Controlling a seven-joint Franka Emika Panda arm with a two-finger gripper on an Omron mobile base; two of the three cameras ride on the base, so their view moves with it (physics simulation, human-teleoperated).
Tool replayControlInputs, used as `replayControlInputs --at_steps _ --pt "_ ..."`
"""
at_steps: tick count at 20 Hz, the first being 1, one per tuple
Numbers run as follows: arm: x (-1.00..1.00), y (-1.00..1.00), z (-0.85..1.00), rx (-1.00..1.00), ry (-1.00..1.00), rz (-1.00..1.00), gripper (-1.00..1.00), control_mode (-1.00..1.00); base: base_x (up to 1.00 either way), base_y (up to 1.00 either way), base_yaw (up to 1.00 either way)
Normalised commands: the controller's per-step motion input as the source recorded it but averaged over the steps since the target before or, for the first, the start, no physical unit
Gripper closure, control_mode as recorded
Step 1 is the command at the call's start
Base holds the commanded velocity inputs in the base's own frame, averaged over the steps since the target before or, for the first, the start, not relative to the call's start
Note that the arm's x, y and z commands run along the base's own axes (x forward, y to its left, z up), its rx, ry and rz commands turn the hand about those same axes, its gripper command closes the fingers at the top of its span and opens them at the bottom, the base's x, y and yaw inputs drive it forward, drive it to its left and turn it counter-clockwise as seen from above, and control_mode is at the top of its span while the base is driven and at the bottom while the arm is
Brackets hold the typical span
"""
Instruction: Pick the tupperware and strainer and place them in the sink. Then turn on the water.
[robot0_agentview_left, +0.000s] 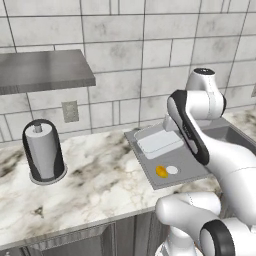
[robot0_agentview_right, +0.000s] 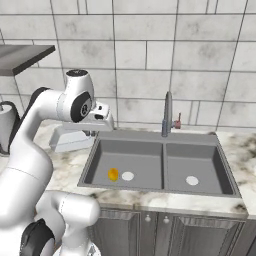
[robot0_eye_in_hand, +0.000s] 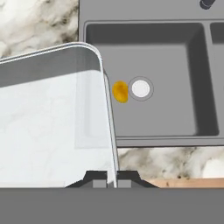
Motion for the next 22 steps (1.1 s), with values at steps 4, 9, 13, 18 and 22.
replayControlInputs --at_steps 4,9,13,18,22 --pt "0.00 0.00 0.00 0.00 0.00 0.00 1.00 1.00 0.00 0.00 0.00" --pt "0.01 0.00 0.00 0.00 0.00 0.00 1.00 -1.00 0.00 0.00 0.00" --pt "0.34 0.00 -0.23 0.01 0.04 0.00 1.00 -1.00 0.00 0.00 0.00" --pt "0.53 -0.01 -0.29 0.01 0.12 0.00 1.00 -1.00 0.00 0.00 0.00" --pt "0.70 -0.27 -0.48 0.00 0.11 0.00 1.00 -1.00 0.00 0.00 0.00"
